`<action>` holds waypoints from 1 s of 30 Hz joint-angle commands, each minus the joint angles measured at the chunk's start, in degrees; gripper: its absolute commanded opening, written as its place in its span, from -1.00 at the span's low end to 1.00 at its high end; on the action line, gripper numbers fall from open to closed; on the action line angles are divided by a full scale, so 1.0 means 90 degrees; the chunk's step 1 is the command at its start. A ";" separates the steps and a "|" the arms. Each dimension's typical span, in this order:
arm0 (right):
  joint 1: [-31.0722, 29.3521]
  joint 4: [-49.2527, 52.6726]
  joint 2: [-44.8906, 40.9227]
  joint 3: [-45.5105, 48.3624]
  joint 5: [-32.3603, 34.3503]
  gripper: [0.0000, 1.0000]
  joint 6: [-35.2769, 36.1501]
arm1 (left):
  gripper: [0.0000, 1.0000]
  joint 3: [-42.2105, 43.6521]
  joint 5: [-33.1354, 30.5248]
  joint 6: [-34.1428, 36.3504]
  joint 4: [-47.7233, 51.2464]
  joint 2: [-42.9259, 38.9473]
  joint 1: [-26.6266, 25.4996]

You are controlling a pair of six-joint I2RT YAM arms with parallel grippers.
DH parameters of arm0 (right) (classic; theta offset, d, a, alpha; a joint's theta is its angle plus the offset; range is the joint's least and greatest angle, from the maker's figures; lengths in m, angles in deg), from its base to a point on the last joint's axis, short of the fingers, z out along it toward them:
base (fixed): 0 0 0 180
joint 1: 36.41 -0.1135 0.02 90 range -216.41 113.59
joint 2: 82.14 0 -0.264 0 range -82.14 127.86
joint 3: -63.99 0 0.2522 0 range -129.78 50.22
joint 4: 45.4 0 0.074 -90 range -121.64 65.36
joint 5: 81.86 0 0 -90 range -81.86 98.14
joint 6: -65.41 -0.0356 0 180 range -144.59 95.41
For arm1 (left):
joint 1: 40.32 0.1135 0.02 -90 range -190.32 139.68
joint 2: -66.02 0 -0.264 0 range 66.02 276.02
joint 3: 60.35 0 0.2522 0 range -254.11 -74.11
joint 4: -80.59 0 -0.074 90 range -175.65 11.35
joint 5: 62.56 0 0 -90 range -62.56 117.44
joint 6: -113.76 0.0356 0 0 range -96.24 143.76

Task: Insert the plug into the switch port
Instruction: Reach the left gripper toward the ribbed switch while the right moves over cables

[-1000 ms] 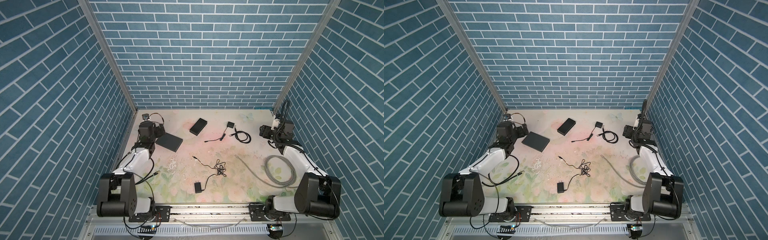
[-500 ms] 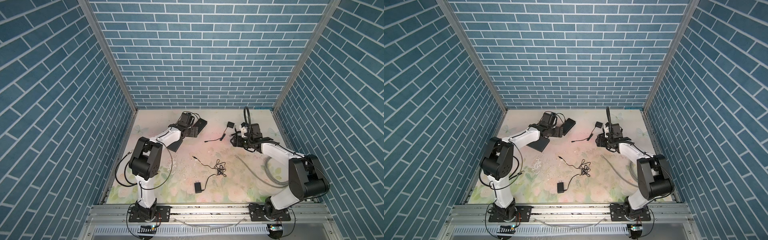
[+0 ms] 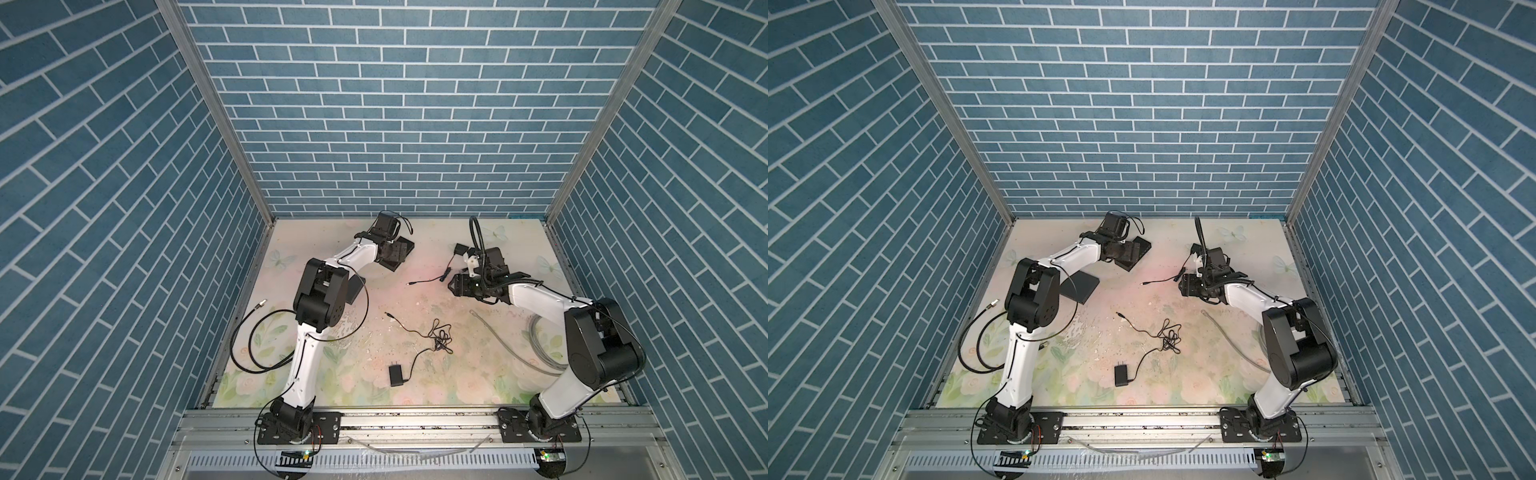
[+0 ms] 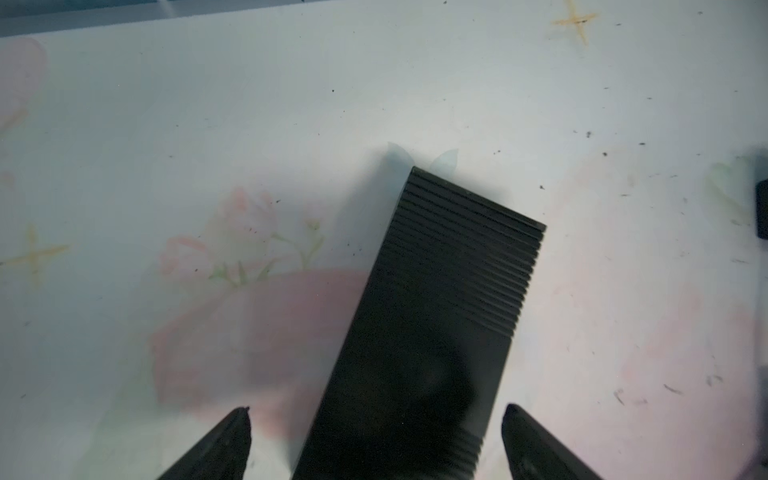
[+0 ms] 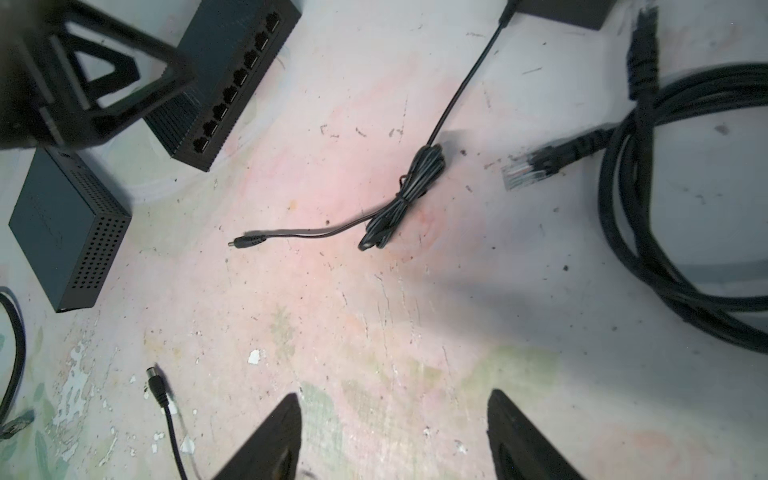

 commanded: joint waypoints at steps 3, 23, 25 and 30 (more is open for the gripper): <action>-0.0083 0.0271 0.0065 -0.0225 -0.0002 0.43 -0.0157 | 0.99 -0.0517 0.0082 0.0282 0.0526 0.0506 -0.0100; -0.0075 0.1041 -0.0477 -0.0095 0.0407 0.46 0.0518 | 0.34 0.1495 -0.0120 0.2100 0.1063 -0.0704 -0.0831; -0.0066 0.1163 -0.0433 -0.0135 0.0514 0.47 0.0633 | 0.36 0.2271 0.0440 0.2842 0.0954 -0.1211 -0.0836; 0.0102 0.1184 -0.0466 -0.0111 0.0649 0.48 0.0698 | 0.54 0.2414 0.1500 0.3753 0.1203 -0.1628 -0.0787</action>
